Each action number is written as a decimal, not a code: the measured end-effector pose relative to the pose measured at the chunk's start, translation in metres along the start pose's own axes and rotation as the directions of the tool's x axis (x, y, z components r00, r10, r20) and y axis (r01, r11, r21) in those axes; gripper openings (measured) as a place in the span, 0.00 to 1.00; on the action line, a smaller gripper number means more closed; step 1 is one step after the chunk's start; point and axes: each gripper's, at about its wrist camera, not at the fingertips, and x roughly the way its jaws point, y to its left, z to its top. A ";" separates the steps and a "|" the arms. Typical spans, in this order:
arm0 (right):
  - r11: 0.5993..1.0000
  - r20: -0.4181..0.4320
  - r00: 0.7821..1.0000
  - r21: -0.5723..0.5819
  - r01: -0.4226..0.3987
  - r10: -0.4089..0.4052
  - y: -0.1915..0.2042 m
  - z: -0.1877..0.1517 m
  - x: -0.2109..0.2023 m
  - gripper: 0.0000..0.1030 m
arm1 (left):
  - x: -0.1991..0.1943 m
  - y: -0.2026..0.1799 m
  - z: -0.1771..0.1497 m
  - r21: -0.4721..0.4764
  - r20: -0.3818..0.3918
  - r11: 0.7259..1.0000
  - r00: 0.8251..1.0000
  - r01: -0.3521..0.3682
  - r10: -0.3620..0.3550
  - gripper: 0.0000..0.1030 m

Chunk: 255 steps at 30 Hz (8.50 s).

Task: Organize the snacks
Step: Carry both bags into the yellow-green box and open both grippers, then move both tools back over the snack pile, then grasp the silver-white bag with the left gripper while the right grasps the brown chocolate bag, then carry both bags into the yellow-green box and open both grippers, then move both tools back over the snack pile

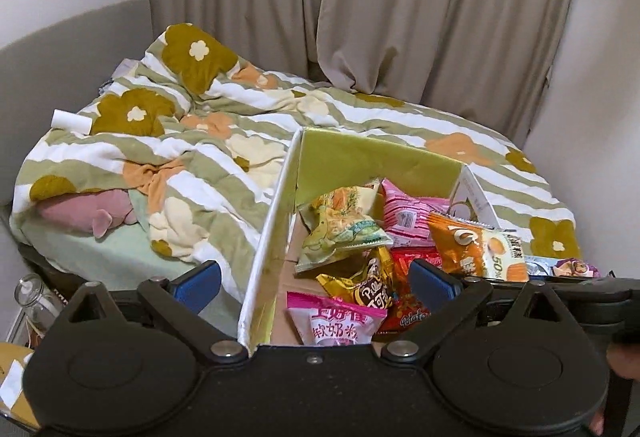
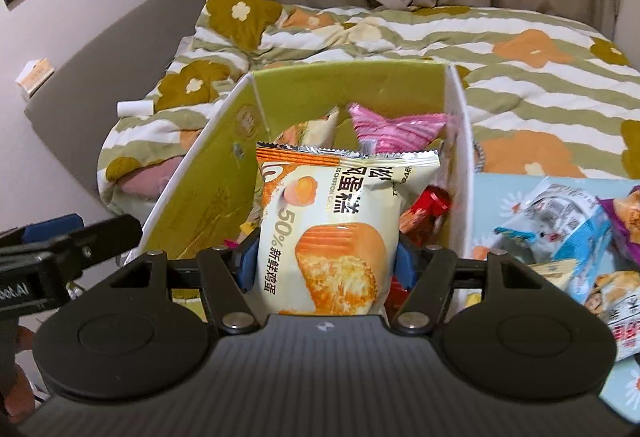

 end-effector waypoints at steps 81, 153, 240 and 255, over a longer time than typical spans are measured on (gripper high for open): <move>0.815 -0.103 0.970 0.528 0.239 -0.218 -0.351 -0.088 -0.093 1.00 | 0.124 -0.367 -0.132 0.848 -0.296 0.392 0.933 0.355 -0.205 0.93; 0.999 0.110 0.993 0.006 -0.053 0.052 -0.231 0.000 -0.158 0.65 | -0.049 -0.270 -0.043 0.377 0.240 0.925 0.970 -0.053 -0.042 0.33; 0.996 0.191 0.978 -0.003 0.084 -0.082 -0.163 0.033 -0.163 1.00 | -0.028 -0.202 -0.005 0.239 0.136 0.971 0.989 0.016 -0.050 1.00; 0.978 0.119 0.971 0.055 0.203 -0.208 -0.345 -0.012 -0.190 1.00 | 0.027 -0.343 -0.034 0.257 0.026 0.962 0.994 0.093 -0.103 1.00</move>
